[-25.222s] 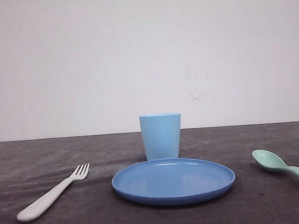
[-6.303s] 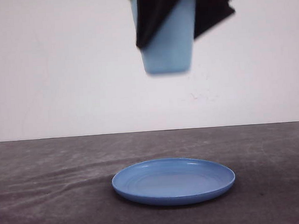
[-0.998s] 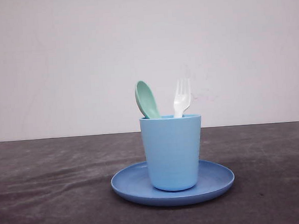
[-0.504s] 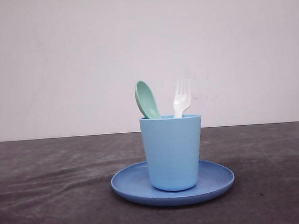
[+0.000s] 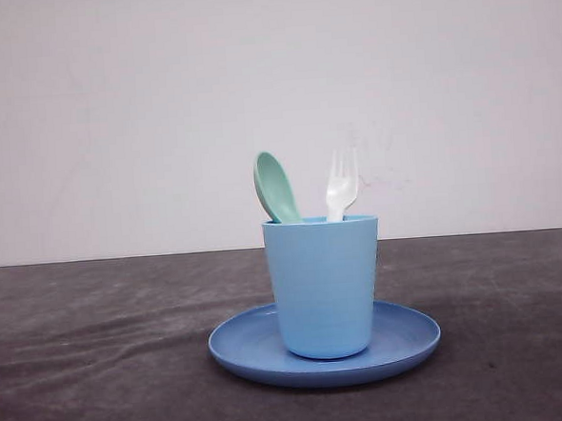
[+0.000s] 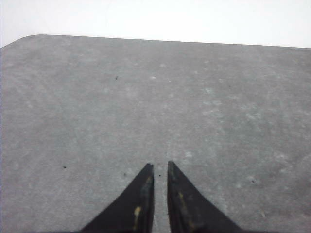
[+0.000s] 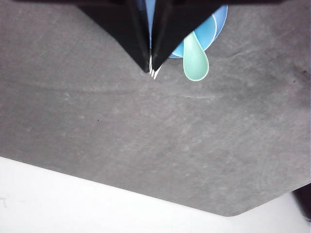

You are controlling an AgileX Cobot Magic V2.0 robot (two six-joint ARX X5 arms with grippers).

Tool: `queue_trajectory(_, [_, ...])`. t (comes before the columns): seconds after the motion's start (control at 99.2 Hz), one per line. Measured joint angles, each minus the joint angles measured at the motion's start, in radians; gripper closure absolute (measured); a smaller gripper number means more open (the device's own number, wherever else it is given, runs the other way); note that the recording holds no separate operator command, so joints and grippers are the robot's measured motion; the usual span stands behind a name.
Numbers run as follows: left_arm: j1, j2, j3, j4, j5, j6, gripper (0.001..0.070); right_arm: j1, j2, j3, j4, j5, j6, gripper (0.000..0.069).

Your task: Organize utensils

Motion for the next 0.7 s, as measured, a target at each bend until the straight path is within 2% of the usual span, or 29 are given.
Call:
queue_trajectory(0.333, [0.000, 0.000, 0.000, 0.000, 0.000, 0.000, 0.0685, 0.000, 0.000, 0.000, 0.000, 0.000, -0.001, 0.0688])
queue_trajectory(0.454, [0.000, 0.000, 0.000, 0.000, 0.000, 0.000, 0.0685, -0.018, 0.000, 0.000, 0.049, 0.024, -0.048, 0.0688])
queue_trajectory(0.605, [0.000, 0.000, 0.000, 0.000, 0.000, 0.000, 0.0685, -0.142, 0.000, -0.003, 0.185, 0.014, -0.137, 0.0688])
queue_trajectory(0.696, [0.000, 0.000, 0.000, 0.000, 0.000, 0.000, 0.0685, -0.253, -0.005, -0.031, 0.248, -0.031, -0.158, 0.0688])
